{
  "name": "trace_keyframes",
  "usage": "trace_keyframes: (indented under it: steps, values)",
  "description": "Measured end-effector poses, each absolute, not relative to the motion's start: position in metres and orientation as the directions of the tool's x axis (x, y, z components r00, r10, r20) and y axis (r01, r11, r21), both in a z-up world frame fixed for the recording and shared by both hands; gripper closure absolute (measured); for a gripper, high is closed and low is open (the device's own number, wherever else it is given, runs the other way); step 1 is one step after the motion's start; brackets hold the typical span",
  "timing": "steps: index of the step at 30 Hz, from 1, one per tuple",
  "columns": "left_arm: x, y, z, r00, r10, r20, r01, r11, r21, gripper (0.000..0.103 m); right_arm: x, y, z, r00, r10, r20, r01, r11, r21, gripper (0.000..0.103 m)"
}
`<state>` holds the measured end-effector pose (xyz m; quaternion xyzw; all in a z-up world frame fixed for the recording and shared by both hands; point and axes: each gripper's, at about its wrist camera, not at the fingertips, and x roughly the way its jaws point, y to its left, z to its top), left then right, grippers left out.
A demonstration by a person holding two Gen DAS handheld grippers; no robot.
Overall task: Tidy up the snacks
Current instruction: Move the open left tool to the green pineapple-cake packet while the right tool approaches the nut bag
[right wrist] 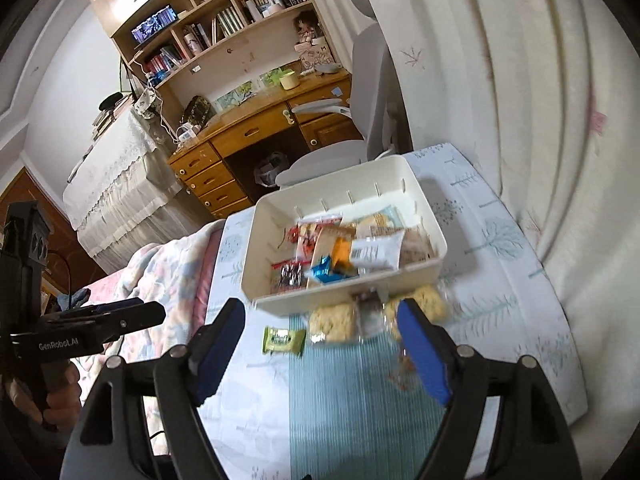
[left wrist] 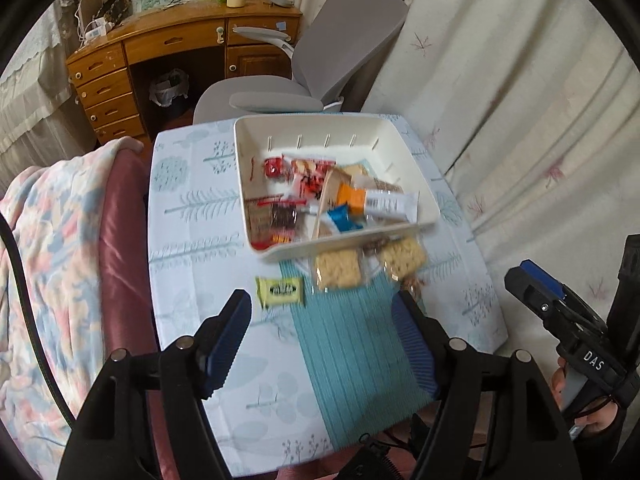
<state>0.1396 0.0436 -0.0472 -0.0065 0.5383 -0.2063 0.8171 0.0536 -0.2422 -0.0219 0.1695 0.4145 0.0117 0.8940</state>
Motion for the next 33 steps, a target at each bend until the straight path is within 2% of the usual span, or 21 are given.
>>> trace_keyframes:
  steps: [12,23,33]
  values:
    - [0.113,0.065,-0.082,0.309,-0.348,-0.885,0.278,0.923,-0.266,0.031,0.014,-0.238,-0.041,0.606,0.095,-0.789,0.146,0.963,0.228,0.023]
    - [0.147,0.054,-0.145,0.236,-0.284,-0.930,0.192,0.951,-0.242,0.030,0.032,-0.253,-0.084,0.517,0.080,-0.852,0.104,0.982,0.156,0.019]
    - [0.192,0.030,-0.212,0.157,-0.229,-0.961,0.125,0.969,-0.211,0.029,0.068,-0.271,-0.133,0.443,0.127,-0.888,-0.017,0.991,0.133,0.019]
